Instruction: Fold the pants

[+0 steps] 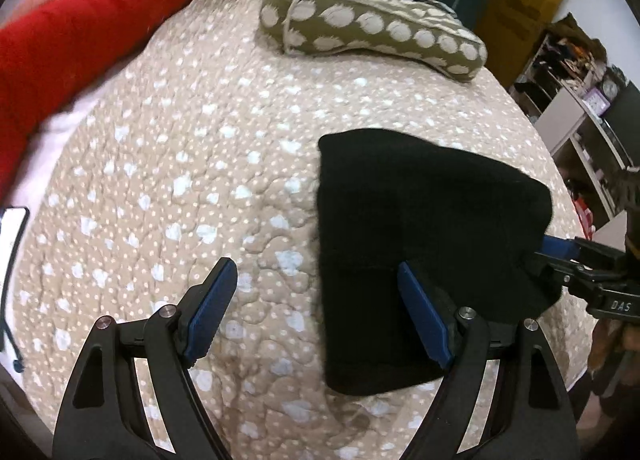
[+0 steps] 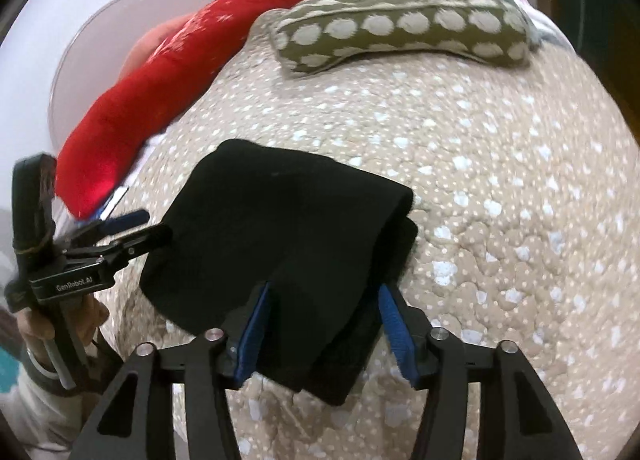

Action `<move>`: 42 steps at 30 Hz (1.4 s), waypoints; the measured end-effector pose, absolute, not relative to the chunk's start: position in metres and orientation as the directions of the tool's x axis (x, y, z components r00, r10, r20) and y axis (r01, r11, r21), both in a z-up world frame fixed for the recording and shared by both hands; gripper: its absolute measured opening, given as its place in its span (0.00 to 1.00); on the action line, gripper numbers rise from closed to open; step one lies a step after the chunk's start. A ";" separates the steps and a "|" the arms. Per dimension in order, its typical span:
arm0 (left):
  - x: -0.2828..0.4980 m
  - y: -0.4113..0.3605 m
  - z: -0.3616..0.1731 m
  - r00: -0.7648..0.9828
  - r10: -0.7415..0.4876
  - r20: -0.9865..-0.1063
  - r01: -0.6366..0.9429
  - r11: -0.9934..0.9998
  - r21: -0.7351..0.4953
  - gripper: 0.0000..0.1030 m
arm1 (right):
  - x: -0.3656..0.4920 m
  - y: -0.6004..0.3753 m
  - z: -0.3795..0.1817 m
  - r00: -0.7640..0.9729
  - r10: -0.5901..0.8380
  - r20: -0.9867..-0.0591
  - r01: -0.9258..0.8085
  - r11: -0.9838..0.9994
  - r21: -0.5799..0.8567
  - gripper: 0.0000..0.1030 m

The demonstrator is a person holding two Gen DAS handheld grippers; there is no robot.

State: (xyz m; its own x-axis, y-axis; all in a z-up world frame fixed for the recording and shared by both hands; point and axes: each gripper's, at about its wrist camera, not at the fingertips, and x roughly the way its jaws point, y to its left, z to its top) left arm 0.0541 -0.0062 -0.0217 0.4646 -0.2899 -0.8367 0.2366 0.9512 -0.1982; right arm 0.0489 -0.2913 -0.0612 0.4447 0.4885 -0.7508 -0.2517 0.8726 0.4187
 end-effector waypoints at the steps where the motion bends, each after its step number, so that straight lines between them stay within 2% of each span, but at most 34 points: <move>1: 0.055 -0.006 -0.024 0.456 -0.305 -0.836 0.235 0.947 -0.217 0.80 | 0.051 -0.292 -0.064 0.439 0.496 -0.749 -0.246 0.868 0.431 0.60; 4: 0.061 -0.009 -0.026 0.453 -0.343 -0.823 0.235 0.936 -0.260 0.81 | 0.057 -0.296 -0.071 0.427 0.537 -0.728 -0.224 0.842 0.491 0.64; 6: 0.066 -0.012 -0.031 0.449 -0.362 -0.817 0.230 0.930 -0.285 0.84 | 0.065 -0.296 -0.078 0.416 0.561 -0.716 -0.208 0.825 0.525 0.69; 7: 0.070 -0.014 -0.035 0.436 -0.381 -0.815 0.225 0.923 -0.311 0.89 | 0.068 -0.294 -0.081 0.409 0.570 -0.712 -0.204 0.818 0.537 0.71; 9: 0.076 -0.019 -0.044 0.390 -0.426 -0.817 0.221 0.904 -0.366 0.91 | 0.075 -0.291 -0.091 0.398 0.597 -0.696 -0.194 0.797 0.573 0.78; 12: 0.074 -0.034 -0.046 0.418 -0.413 -0.809 0.259 0.908 -0.330 0.91 | 0.077 -0.293 -0.099 0.428 0.634 -0.644 -0.161 0.754 0.636 0.76; 14: 0.073 -0.043 -0.039 0.417 -0.433 -0.799 0.312 0.894 -0.322 0.70 | 0.075 -0.290 -0.091 0.457 0.616 -0.642 -0.194 0.773 0.604 0.65; 15: 0.074 -0.048 -0.030 0.428 -0.417 -0.802 0.319 0.900 -0.298 0.68 | 0.073 -0.289 -0.084 0.475 0.610 -0.634 -0.218 0.780 0.587 0.54; 17: 0.079 -0.054 -0.016 0.460 -0.415 -0.785 0.347 0.898 -0.272 0.56 | 0.072 -0.291 -0.067 0.504 0.597 -0.624 -0.248 0.793 0.557 0.47; 19: 0.088 -0.060 -0.005 0.484 -0.419 -0.768 0.369 0.894 -0.255 0.53 | 0.077 -0.296 -0.055 0.539 0.579 -0.612 -0.262 0.806 0.531 0.45; 22: 0.109 -0.068 0.001 0.489 -0.411 -0.769 0.372 0.896 -0.243 0.53 | 0.092 -0.305 -0.044 0.574 0.564 -0.594 -0.250 0.811 0.528 0.44; 25: 0.132 -0.077 -0.017 0.466 -0.361 -0.808 0.341 0.916 -0.213 0.54 | 0.115 -0.308 -0.052 0.580 0.533 -0.616 -0.224 0.831 0.509 0.45; 27: 0.138 -0.078 -0.032 0.457 -0.342 -0.821 0.323 0.924 -0.205 0.63 | 0.129 -0.304 -0.069 0.551 0.472 -0.688 -0.195 0.874 0.444 0.50; 29: 0.136 -0.076 -0.032 0.491 -0.322 -0.810 0.309 0.933 -0.184 0.75 | 0.133 -0.309 -0.078 0.548 0.484 -0.682 -0.178 0.864 0.471 0.52; 33: 0.128 -0.075 -0.026 0.516 -0.291 -0.806 0.321 0.938 -0.133 0.75 | 0.119 -0.326 -0.063 0.558 0.484 -0.674 -0.160 0.860 0.485 0.53; 39: 0.119 -0.075 -0.020 0.547 -0.250 -0.799 0.307 0.948 -0.087 0.75 | 0.094 -0.308 -0.007 0.643 0.443 -0.625 -0.290 0.896 0.336 0.48; 42: 0.118 -0.076 -0.020 0.548 -0.242 -0.801 0.308 0.948 -0.076 0.75 | 0.103 -0.289 -0.004 0.622 0.460 -0.634 -0.345 0.888 0.305 0.48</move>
